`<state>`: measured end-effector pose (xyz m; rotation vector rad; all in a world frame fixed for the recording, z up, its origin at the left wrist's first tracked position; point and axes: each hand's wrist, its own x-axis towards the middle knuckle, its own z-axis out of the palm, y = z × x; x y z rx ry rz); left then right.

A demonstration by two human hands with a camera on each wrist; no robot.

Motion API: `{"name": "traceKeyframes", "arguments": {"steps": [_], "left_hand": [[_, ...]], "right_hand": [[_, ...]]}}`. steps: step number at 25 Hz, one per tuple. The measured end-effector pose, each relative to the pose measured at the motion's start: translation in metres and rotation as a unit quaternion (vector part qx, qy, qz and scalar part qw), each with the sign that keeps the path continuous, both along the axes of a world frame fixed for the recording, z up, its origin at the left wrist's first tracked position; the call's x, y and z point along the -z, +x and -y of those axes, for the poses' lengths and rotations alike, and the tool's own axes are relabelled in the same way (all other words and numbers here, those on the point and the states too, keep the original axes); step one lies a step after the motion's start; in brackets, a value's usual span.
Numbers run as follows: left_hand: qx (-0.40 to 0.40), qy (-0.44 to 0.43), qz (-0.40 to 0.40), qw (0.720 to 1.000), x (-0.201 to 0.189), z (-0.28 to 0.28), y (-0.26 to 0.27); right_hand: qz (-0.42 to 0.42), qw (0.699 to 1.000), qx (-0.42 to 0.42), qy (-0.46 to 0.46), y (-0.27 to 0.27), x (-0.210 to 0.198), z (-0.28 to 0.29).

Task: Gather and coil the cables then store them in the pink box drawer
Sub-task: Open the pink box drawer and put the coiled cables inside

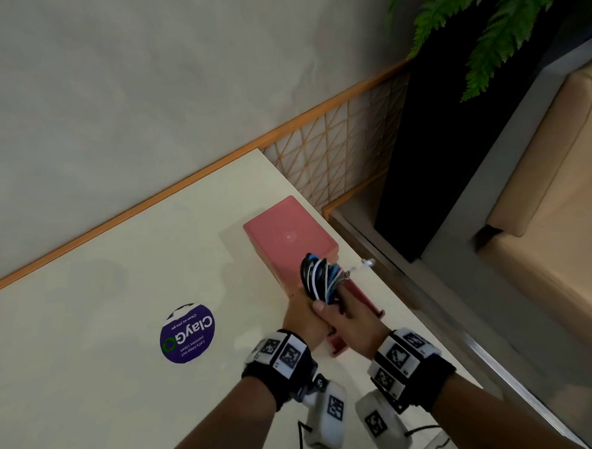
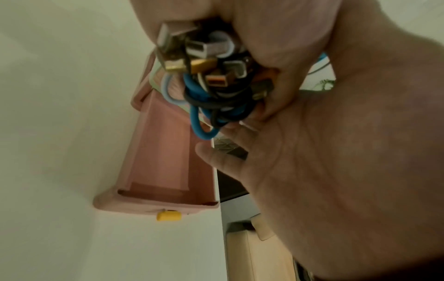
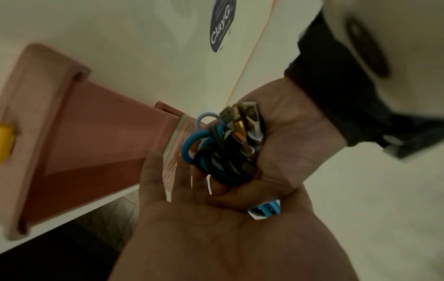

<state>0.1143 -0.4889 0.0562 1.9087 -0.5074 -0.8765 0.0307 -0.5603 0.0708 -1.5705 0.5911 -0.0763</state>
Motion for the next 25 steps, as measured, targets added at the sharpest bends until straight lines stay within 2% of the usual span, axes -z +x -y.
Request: {"name": "traceKeyframes", "arguments": {"steps": [6,10,12,15,17,18,20,21,23,25], "left_hand": [[0.034,0.029,0.067,0.997,0.013,0.004,-0.009],[0.113,0.081,0.143,0.980,0.007,0.005,-0.014],[0.151,0.054,0.127,0.979,0.004,0.004,-0.016],[0.153,0.063,0.023,0.986,0.003,0.002,-0.022],[0.154,0.085,0.050,0.983,0.011,0.004,-0.025],[0.162,0.129,0.076,0.975,0.012,0.004,-0.027],[0.202,0.233,0.136,0.941,0.012,0.001,-0.031],[0.231,0.258,0.157,0.925,0.014,-0.002,-0.031],[0.298,0.268,0.166,0.901,0.017,-0.008,-0.032],[0.341,0.266,0.164,0.887,0.015,-0.010,-0.026]], "right_hand": [[-0.066,0.997,-0.010,-0.051,0.009,-0.006,0.004],[-0.096,0.994,0.052,0.011,0.009,-0.010,0.001],[-0.098,0.991,0.092,0.010,0.006,-0.010,0.001],[-0.109,0.981,0.160,-0.014,0.003,-0.004,0.000],[-0.116,0.979,0.164,-0.018,0.004,0.002,0.001],[-0.116,0.980,0.164,-0.013,0.006,0.007,0.001],[-0.115,0.981,0.159,-0.009,0.008,0.019,0.005],[-0.123,0.980,0.157,-0.021,0.009,0.023,0.008],[-0.154,0.971,0.171,-0.062,0.009,0.034,0.013],[-0.193,0.964,0.144,-0.109,0.008,0.038,0.016]]}}
